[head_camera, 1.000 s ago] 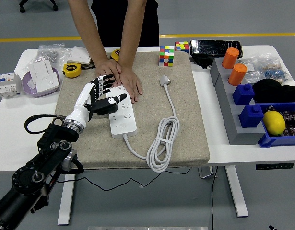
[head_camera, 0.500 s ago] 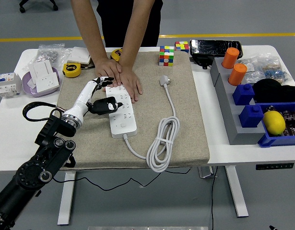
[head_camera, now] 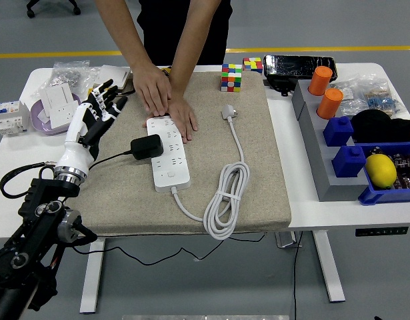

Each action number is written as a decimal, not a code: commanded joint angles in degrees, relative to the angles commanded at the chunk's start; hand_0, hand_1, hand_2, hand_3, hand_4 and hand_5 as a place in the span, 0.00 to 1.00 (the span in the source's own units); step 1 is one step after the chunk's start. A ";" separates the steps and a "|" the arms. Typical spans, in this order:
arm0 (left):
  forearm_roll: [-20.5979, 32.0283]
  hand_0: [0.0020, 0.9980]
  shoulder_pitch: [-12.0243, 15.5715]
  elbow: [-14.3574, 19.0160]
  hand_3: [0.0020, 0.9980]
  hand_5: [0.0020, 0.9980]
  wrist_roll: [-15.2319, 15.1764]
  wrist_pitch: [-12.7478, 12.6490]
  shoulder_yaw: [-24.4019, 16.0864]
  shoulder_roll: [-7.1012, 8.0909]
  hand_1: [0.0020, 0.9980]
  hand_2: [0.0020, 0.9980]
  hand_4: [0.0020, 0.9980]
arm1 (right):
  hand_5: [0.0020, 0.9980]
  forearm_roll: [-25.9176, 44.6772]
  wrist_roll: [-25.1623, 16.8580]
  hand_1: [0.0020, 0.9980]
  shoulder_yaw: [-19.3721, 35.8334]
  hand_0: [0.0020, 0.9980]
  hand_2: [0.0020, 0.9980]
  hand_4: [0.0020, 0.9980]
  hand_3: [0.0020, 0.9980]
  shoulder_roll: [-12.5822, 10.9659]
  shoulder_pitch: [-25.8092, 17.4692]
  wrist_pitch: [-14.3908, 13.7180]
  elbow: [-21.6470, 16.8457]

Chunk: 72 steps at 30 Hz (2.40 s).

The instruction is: Pick up the plug,place it near the board,insert it into the board,press the button

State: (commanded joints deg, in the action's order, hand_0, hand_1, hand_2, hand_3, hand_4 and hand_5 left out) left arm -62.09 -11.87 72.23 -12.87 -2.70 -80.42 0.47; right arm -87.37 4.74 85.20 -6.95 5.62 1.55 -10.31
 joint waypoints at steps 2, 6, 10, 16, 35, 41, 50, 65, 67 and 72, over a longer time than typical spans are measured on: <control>4.84 1.00 0.69 0.41 0.99 1.00 -0.58 1.86 -1.14 0.03 1.00 0.98 1.00 | 0.84 0.09 -0.03 0.76 -0.01 0.83 0.76 1.00 0.79 0.03 0.00 -0.01 0.00; 14.52 1.00 1.46 0.57 1.00 1.00 -1.01 2.71 -3.77 0.10 1.00 1.00 1.00 | 0.84 0.14 -0.06 0.76 0.08 0.83 0.76 1.00 0.79 0.15 0.01 -0.02 0.00; 19.49 1.00 1.43 0.09 1.00 1.00 -0.87 3.13 -6.47 0.21 1.00 1.00 1.00 | 0.84 0.04 -0.05 0.76 0.26 0.83 0.76 1.00 0.79 0.18 0.00 -0.02 0.00; 22.21 1.00 0.95 -1.43 1.00 1.00 -0.57 4.28 -8.84 0.41 1.00 1.00 1.00 | 0.84 -0.06 0.03 0.76 0.41 0.83 0.76 1.00 0.79 0.20 0.04 -0.03 0.00; 23.27 1.00 1.96 -2.45 1.00 1.00 -0.11 4.70 -12.42 0.42 1.00 0.98 1.00 | 0.84 -0.27 -0.07 0.76 0.46 0.83 0.76 1.00 0.79 0.34 -0.04 0.06 0.00; 22.41 1.00 1.96 -2.62 0.99 1.00 0.26 4.64 -12.40 0.59 1.00 0.98 1.00 | 0.84 -0.49 -0.01 0.76 0.38 0.83 0.76 1.00 0.79 0.13 -0.11 0.12 0.00; 22.00 1.00 2.27 -2.68 0.99 1.00 0.43 4.42 -12.05 0.85 1.00 0.98 1.00 | 0.84 -0.55 -0.04 0.76 0.18 0.83 0.76 1.00 0.79 0.08 -0.25 0.18 0.00; 20.30 1.00 2.32 -2.94 0.98 1.00 1.13 4.08 -11.09 1.04 1.00 0.97 1.00 | 0.84 -0.28 -0.05 0.76 0.42 0.83 0.76 1.00 0.79 -0.02 -0.17 0.08 0.00; 19.68 1.00 2.23 -2.85 0.98 1.00 1.23 4.02 -11.00 0.98 1.00 0.97 1.00 | 0.84 -0.35 0.01 0.76 0.56 0.83 0.76 1.00 0.79 0.04 -0.30 0.10 0.00; 18.80 1.00 2.16 -2.60 0.98 1.00 1.38 3.78 -10.86 1.21 1.00 0.96 1.00 | 0.84 -0.26 -0.04 0.76 0.55 0.83 0.76 1.00 0.79 0.13 -0.21 0.09 0.00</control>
State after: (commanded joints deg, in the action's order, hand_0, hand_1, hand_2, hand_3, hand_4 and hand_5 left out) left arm -43.29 -9.70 69.64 -11.49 1.08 -91.28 1.68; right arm -87.62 4.70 85.75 -6.82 5.42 1.63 -10.31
